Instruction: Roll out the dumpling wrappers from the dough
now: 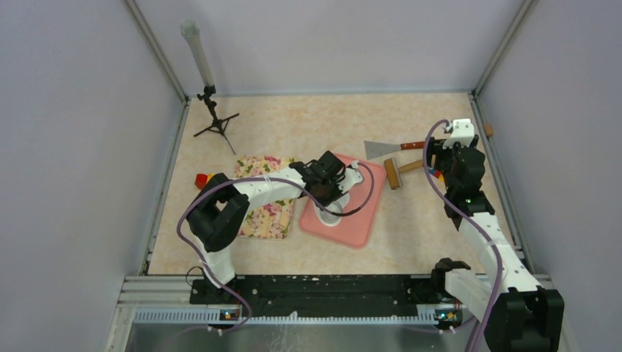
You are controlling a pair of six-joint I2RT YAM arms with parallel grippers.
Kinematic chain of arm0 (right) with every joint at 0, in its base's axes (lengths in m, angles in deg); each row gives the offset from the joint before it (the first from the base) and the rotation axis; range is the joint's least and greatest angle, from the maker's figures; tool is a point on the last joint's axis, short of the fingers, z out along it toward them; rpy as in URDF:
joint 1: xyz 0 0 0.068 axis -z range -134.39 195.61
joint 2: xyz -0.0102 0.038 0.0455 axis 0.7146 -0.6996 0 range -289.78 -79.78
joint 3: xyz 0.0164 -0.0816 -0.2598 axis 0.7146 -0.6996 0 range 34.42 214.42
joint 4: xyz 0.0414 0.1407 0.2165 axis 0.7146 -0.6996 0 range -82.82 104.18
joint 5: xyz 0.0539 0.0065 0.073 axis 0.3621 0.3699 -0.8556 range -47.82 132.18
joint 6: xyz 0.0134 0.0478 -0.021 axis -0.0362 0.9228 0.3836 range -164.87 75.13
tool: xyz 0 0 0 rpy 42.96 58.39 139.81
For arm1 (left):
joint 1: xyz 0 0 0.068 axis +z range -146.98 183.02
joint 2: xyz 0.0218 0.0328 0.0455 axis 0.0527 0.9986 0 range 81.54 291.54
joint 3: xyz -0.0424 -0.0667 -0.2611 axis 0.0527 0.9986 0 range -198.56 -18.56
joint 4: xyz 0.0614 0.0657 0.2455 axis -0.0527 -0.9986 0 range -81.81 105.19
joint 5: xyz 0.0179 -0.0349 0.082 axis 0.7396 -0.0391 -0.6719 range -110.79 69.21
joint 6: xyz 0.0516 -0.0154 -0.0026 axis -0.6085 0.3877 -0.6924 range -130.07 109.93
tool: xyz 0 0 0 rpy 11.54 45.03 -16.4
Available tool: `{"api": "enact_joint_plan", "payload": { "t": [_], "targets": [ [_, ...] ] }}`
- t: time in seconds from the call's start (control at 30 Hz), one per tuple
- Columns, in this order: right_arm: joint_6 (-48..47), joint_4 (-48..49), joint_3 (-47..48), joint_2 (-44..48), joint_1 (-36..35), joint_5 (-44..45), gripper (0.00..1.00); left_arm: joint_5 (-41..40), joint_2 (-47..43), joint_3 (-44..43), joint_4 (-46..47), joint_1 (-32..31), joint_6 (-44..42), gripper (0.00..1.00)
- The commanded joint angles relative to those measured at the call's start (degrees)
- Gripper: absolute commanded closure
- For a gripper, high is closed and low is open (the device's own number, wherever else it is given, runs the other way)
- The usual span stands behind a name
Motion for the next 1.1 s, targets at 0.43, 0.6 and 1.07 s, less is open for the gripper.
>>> {"api": "enact_joint_plan", "payload": {
  "t": [0.43,0.6,1.07],
  "targets": [
    [0.7,1.1,0.5,-0.2,0.6,-0.8,0.25,-1.2,-0.2,0.5,2.1,0.1,-1.3,0.91],
    [0.8,0.9,0.6,-0.2,0.6,-1.2,0.25,-1.5,-0.9,0.4,1.7,0.1,-1.5,0.83],
    [2.3,-0.1,1.0,-1.1,0.6,-4.1,0.25,-3.6,-7.7,-2.1,-0.3,0.1,-1.4,0.33]
  ]
}}
